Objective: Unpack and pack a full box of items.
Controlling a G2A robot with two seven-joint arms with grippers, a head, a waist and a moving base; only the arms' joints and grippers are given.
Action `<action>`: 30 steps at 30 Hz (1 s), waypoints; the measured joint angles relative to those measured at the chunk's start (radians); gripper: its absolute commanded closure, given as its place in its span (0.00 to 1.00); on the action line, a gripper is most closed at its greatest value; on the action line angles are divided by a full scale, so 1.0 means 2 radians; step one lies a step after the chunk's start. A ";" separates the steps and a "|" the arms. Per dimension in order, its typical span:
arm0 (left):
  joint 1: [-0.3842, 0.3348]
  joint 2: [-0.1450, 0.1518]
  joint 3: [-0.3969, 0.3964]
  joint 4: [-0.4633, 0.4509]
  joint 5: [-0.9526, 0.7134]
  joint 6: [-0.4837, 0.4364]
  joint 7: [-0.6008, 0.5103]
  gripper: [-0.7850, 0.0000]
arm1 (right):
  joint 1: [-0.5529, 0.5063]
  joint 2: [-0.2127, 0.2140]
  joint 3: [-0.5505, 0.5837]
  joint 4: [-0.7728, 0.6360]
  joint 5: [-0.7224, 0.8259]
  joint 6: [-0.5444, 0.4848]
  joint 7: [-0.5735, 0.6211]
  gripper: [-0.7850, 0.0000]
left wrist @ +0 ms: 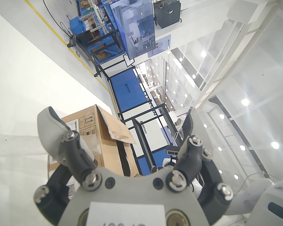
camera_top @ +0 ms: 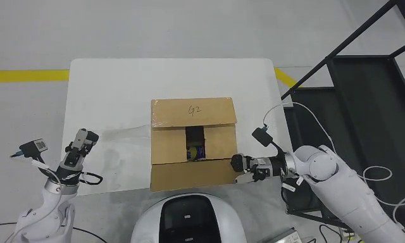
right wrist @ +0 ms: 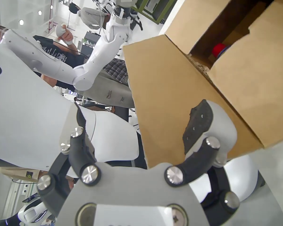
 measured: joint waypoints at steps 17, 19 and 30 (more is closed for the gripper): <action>0.000 0.000 0.000 0.000 0.000 0.000 0.000 0.00 | 0.051 0.002 -0.064 0.056 -0.090 0.050 -0.020 0.00; 0.000 0.000 0.000 0.000 0.000 0.000 0.000 0.00 | 0.058 -0.001 -0.069 0.060 -0.103 0.057 -0.031 0.00; 0.000 0.000 0.000 0.000 0.000 0.000 0.000 0.00 | 0.084 -0.014 -0.091 0.069 -0.195 0.084 -0.110 0.00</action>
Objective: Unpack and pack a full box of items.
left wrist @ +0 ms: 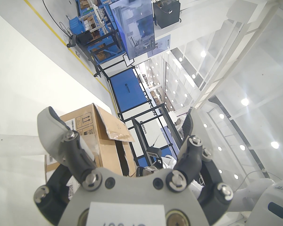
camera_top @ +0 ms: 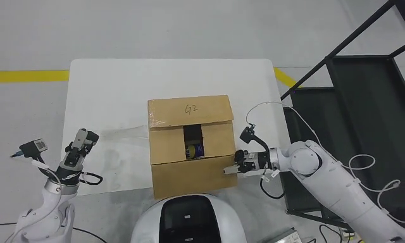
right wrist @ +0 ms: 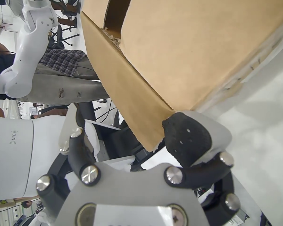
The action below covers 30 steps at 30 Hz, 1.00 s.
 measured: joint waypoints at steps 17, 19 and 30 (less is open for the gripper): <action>0.000 0.000 0.000 0.000 0.000 0.000 0.000 0.00 | -0.059 0.017 0.067 -0.058 0.103 -0.063 0.032 0.00; 0.000 0.000 0.000 0.000 0.000 0.000 0.000 0.00 | -0.068 0.019 0.078 -0.073 0.122 -0.066 0.035 0.00; 0.000 0.000 0.000 0.000 0.000 0.000 0.000 0.00 | -0.075 0.022 0.100 -0.095 0.149 -0.051 0.031 0.00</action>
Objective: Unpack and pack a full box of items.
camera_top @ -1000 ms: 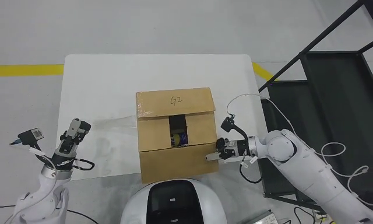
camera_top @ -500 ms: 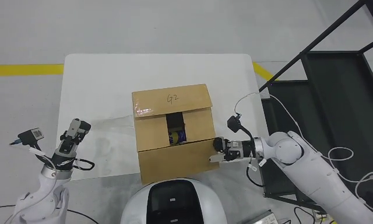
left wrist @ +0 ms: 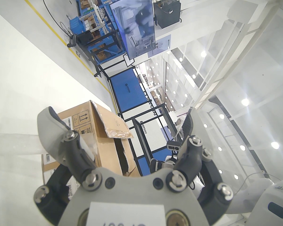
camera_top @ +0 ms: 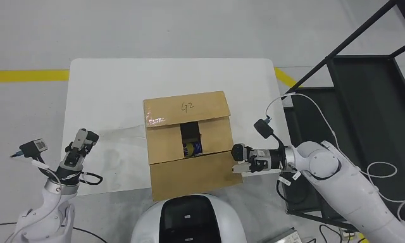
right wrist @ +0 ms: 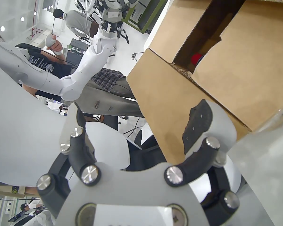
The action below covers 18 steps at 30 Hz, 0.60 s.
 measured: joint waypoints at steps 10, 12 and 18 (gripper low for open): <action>0.000 0.000 0.000 0.000 0.000 0.000 0.000 0.00 | -0.001 0.000 -0.003 -0.003 -0.005 0.004 -0.001 0.00; 0.000 0.000 0.000 0.000 0.000 0.000 0.000 0.00 | 0.000 -0.002 -0.013 -0.016 -0.018 0.017 0.004 0.00; 0.000 0.000 0.000 0.000 0.000 0.000 0.000 0.00 | 0.022 -0.014 -0.070 -0.016 -0.020 0.052 0.005 0.00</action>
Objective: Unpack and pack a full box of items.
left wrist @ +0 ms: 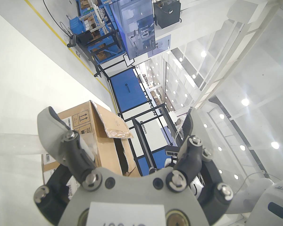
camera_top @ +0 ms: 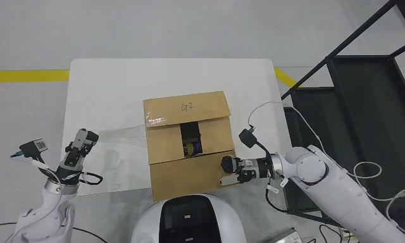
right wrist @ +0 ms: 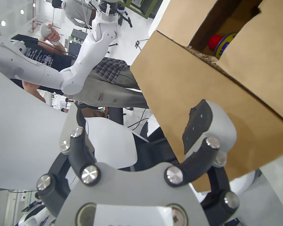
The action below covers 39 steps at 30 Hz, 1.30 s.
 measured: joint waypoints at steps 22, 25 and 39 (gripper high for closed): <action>0.000 0.000 0.000 0.000 0.000 0.000 0.000 0.00 | 0.099 -0.048 -0.127 0.103 -0.105 0.038 -0.078 0.00; 0.000 0.000 0.000 0.000 0.000 0.000 0.000 0.00 | 0.093 -0.047 -0.122 0.102 -0.088 0.003 -0.071 0.00; -0.006 0.005 0.011 -0.025 0.027 0.014 -0.069 0.00 | 0.020 -0.007 0.002 0.057 0.145 -0.085 0.060 0.00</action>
